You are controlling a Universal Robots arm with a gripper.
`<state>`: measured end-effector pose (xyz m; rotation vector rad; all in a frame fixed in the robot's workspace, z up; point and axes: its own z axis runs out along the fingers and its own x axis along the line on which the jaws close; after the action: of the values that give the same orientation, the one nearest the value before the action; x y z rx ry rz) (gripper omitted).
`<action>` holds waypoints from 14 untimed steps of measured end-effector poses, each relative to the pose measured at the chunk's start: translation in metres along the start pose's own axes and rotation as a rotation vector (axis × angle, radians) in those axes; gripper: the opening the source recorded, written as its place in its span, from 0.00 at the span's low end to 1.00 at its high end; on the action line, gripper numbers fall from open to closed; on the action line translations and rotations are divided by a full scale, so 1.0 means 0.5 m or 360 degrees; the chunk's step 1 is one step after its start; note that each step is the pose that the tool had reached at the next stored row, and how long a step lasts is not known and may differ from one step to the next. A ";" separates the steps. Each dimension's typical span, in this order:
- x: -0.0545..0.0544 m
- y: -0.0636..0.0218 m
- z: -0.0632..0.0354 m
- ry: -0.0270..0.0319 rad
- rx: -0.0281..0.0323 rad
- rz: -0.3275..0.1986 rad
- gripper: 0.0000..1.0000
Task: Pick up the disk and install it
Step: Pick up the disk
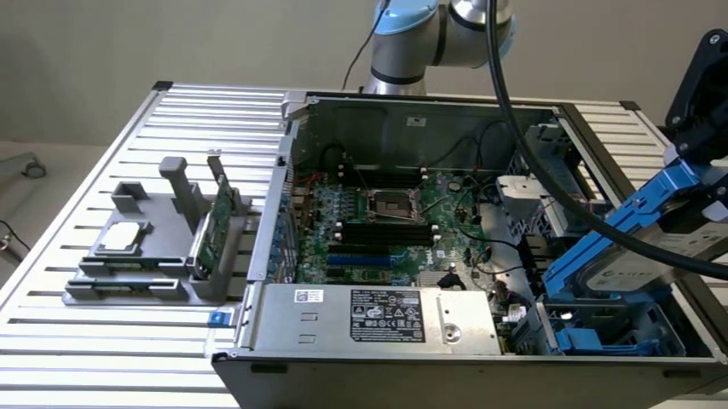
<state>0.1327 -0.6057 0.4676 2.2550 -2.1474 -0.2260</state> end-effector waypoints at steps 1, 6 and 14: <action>0.000 0.000 0.000 -0.00027 0.00001 0.0000 0.33; 0.000 0.000 0.000 -0.00049 0.00005 -0.0001 0.33; 0.008 0.003 0.004 -0.00395 0.01049 -0.0015 0.33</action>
<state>0.1310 -0.6095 0.4656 2.3099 -2.1884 -0.1870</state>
